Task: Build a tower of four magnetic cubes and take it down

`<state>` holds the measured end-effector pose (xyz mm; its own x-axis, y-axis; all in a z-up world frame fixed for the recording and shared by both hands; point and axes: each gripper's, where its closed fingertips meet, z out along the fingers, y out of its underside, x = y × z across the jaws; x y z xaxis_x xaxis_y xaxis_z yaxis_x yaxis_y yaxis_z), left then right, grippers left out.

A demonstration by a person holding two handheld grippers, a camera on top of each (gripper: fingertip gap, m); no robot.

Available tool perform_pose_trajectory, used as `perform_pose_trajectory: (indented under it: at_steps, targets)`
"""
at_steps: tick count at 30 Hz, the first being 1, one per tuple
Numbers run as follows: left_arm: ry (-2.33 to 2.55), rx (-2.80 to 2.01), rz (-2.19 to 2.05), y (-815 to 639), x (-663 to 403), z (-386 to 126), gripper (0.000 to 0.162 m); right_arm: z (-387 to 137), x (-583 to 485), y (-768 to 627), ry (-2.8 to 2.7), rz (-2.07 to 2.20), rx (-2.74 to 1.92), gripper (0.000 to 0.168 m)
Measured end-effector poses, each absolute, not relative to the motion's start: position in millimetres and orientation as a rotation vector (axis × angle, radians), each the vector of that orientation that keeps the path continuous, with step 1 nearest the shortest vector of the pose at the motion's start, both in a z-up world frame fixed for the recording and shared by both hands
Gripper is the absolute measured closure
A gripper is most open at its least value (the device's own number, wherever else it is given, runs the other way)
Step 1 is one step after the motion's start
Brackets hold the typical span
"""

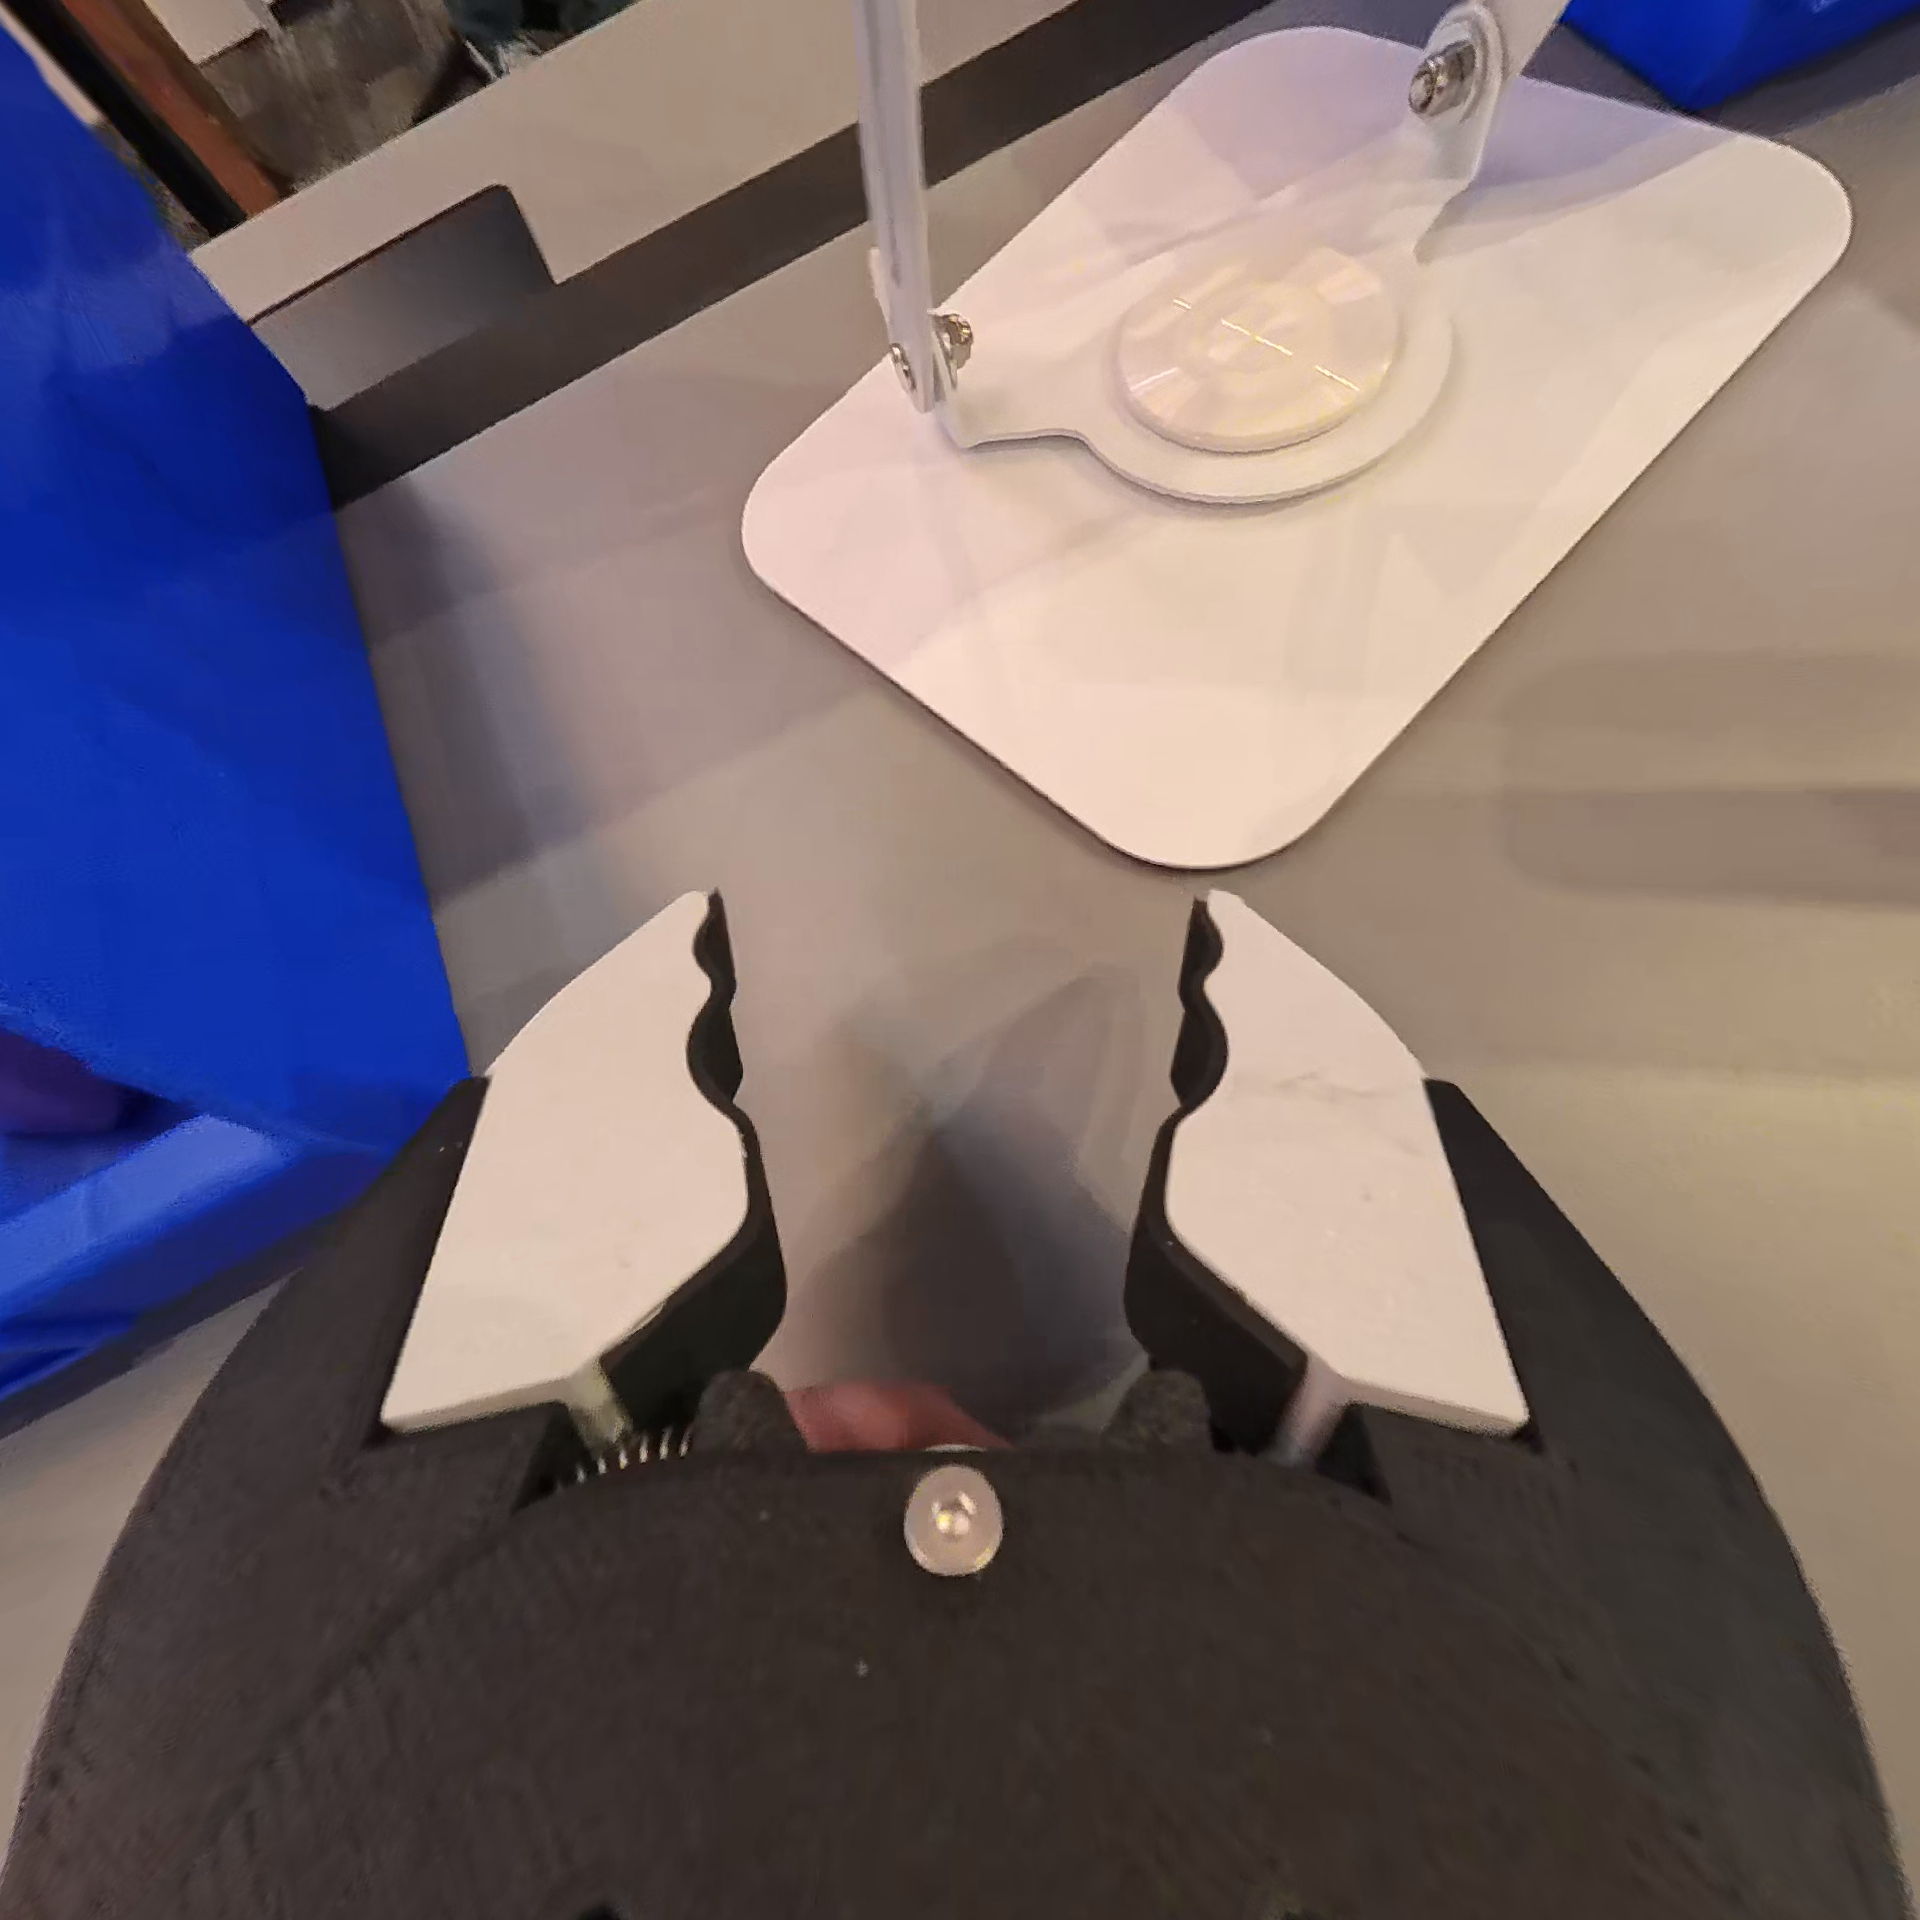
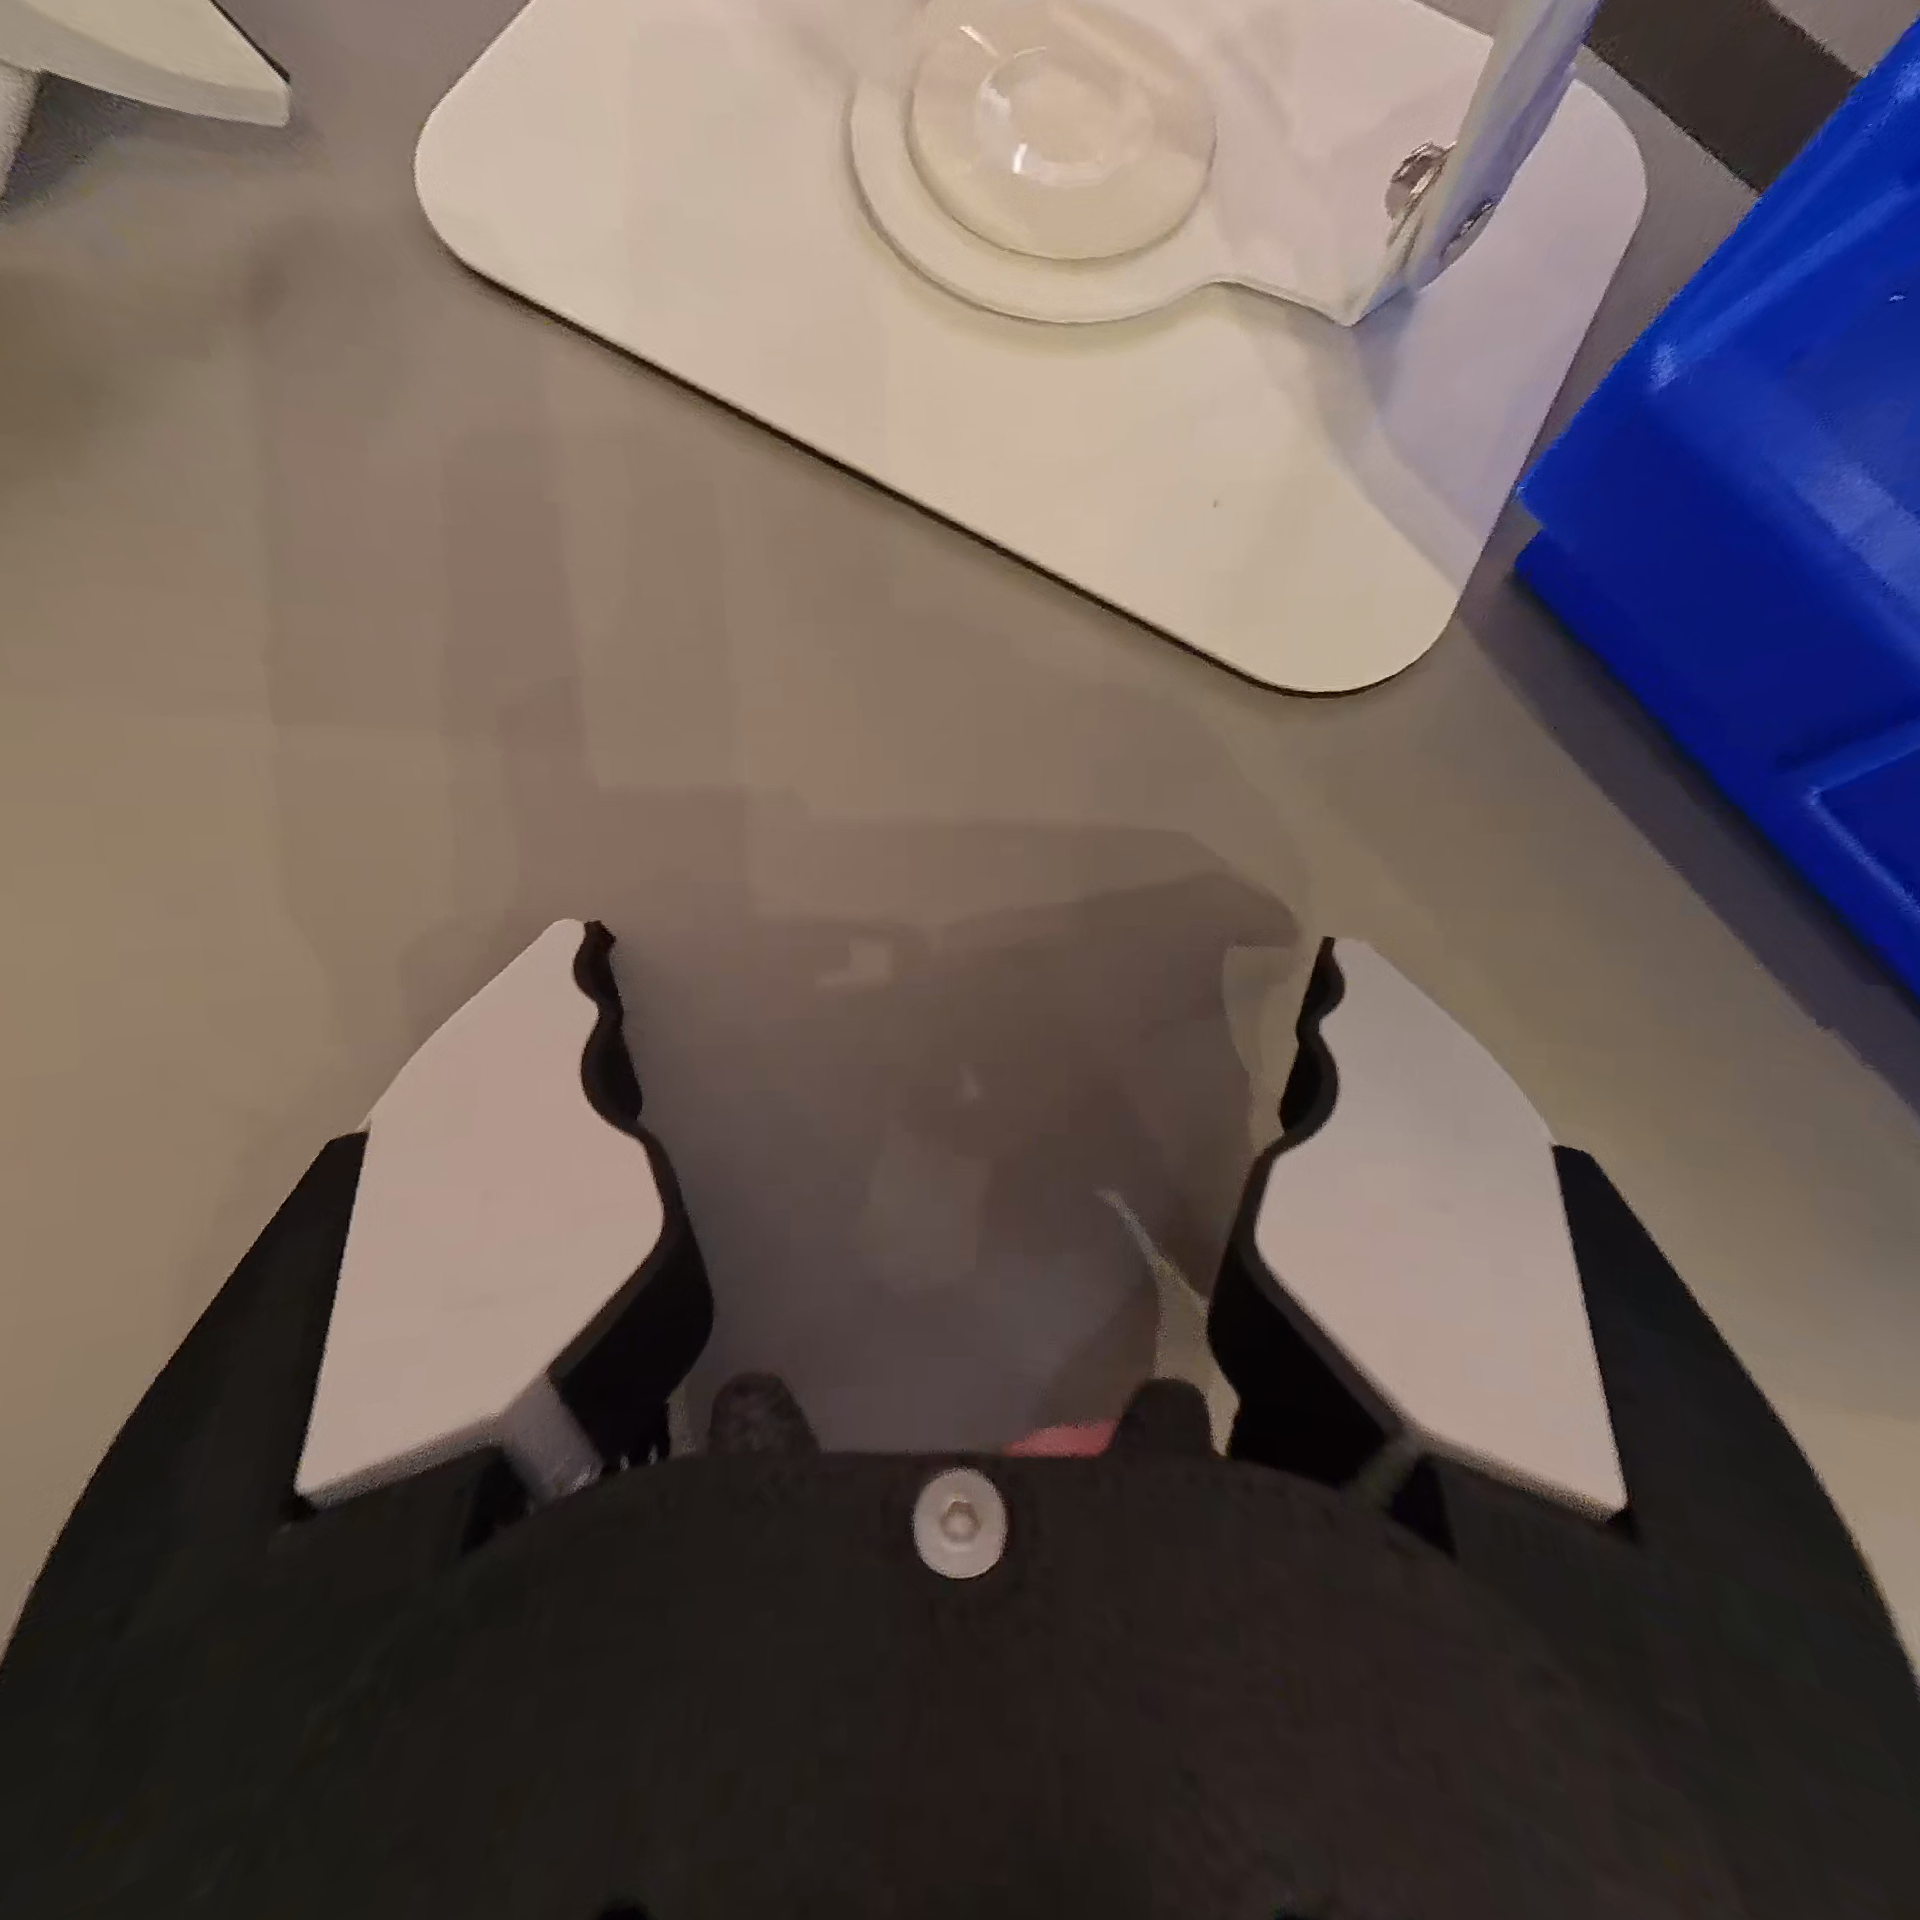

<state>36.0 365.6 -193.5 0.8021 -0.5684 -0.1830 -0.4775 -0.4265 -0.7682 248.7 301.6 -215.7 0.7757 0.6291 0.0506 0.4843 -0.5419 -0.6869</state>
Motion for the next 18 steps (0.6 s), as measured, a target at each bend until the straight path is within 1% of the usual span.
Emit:
perform_pose_trajectory:
  at_steps: [3, 4, 6, 7, 8, 9, 15, 16, 17, 18]
  targets:
    - [0.805, -2.099, -0.077, 366, 38, -197, 0.095, -216, 247, 298, -0.819, 0.280, -2.257, 0.050]
    - [0.795, -2.095, -0.071, 366, 38, -196, 0.104, -216, 248, 299, -0.807, 0.269, -2.260, 0.048]
    - [0.802, -2.103, -0.103, 365, 40, -197, 0.106, -217, 247, 296, -0.809, 0.299, -2.269, 0.056]
    - [0.782, -2.098, -0.123, 365, 40, -194, 0.111, -216, 247, 296, -0.812, 0.289, -2.260, 0.056]
    - [0.746, -2.071, -0.131, 367, 40, -188, 0.120, -215, 248, 297, -0.805, 0.277, -2.258, 0.055]
    - [0.739, -2.071, -0.143, 367, 40, -188, 0.118, -216, 249, 297, -0.792, 0.275, -2.264, 0.055]
    - [0.699, -2.114, -0.143, 369, 34, -191, 0.119, -215, 253, 303, -0.759, 0.231, -2.261, 0.050]
    - [0.698, -2.114, -0.105, 371, 31, -192, 0.114, -214, 255, 305, -0.742, 0.219, -2.260, 0.055]
    - [0.723, -2.111, -0.111, 369, 33, -193, 0.107, -212, 258, 308, -0.717, 0.199, -2.251, 0.066]
    - [0.745, -2.107, -0.126, 367, 36, -193, 0.100, -213, 259, 309, -0.703, 0.204, -2.259, 0.068]
